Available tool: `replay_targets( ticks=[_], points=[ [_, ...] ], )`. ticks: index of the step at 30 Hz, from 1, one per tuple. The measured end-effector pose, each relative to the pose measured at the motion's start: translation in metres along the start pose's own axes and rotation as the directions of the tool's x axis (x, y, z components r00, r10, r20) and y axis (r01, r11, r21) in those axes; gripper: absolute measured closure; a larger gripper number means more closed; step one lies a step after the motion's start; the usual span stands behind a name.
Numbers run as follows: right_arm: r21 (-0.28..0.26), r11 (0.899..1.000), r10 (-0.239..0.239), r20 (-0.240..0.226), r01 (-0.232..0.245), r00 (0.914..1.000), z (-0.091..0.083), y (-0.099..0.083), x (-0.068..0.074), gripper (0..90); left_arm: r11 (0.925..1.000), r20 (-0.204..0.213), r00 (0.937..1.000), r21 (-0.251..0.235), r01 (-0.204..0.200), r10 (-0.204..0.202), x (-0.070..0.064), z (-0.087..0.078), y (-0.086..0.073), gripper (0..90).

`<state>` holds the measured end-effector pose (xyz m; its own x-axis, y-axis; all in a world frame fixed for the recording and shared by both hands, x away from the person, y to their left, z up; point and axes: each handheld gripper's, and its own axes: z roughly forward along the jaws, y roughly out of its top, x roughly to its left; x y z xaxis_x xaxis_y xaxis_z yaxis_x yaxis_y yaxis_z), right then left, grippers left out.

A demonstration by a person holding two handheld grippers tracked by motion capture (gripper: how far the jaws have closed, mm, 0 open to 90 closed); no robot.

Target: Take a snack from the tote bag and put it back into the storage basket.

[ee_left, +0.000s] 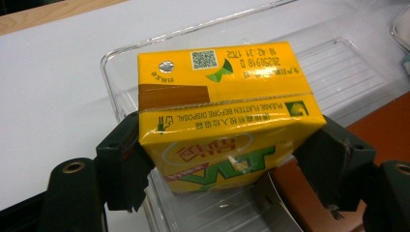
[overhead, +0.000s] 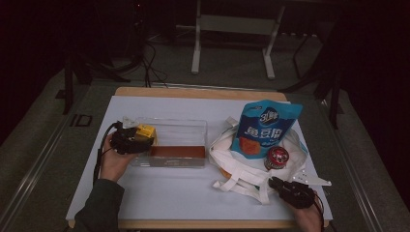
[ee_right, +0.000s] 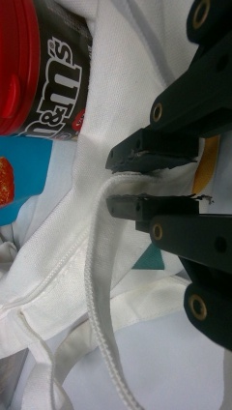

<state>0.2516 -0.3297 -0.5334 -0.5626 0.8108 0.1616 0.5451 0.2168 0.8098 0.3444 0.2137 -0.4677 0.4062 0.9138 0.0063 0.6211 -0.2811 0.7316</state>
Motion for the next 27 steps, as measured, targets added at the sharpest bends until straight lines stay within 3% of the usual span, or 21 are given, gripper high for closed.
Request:
replay_targets(
  ticks=[7,14,15,18,27],
  points=[
    [0.002,1.0,-0.001,0.001,0.001,1.0,0.0,0.0,0.0,76.2,0.9998,0.008,0.9998,0.006,-0.021,0.021,-0.002,-0.009,-0.004,25.9],
    [0.002,1.0,-0.001,0.0,0.001,1.0,0.0,0.0,0.0,76.1,1.0,0.002,1.0,-0.006,-0.007,0.007,0.001,-0.011,-0.008,25.5],
    [0.001,1.0,0.0,0.0,0.0,1.0,0.0,0.0,0.0,76.1,0.9999,-0.011,0.9999,-0.01,-0.006,0.006,0.001,-0.011,-0.007,20.1],
    [0.002,1.0,0.0,0.0,0.0,1.0,0.0,0.0,0.0,76.0,0.9998,0.008,0.9999,-0.02,-0.007,0.007,0.001,-0.012,-0.006,18.5],
    [0.001,1.0,0.001,0.0,-0.001,1.0,0.0,0.0,0.0,76.0,0.9993,0.01,0.9998,-0.033,-0.015,0.016,0.0,-0.015,-0.001,14.3]
  ],
)
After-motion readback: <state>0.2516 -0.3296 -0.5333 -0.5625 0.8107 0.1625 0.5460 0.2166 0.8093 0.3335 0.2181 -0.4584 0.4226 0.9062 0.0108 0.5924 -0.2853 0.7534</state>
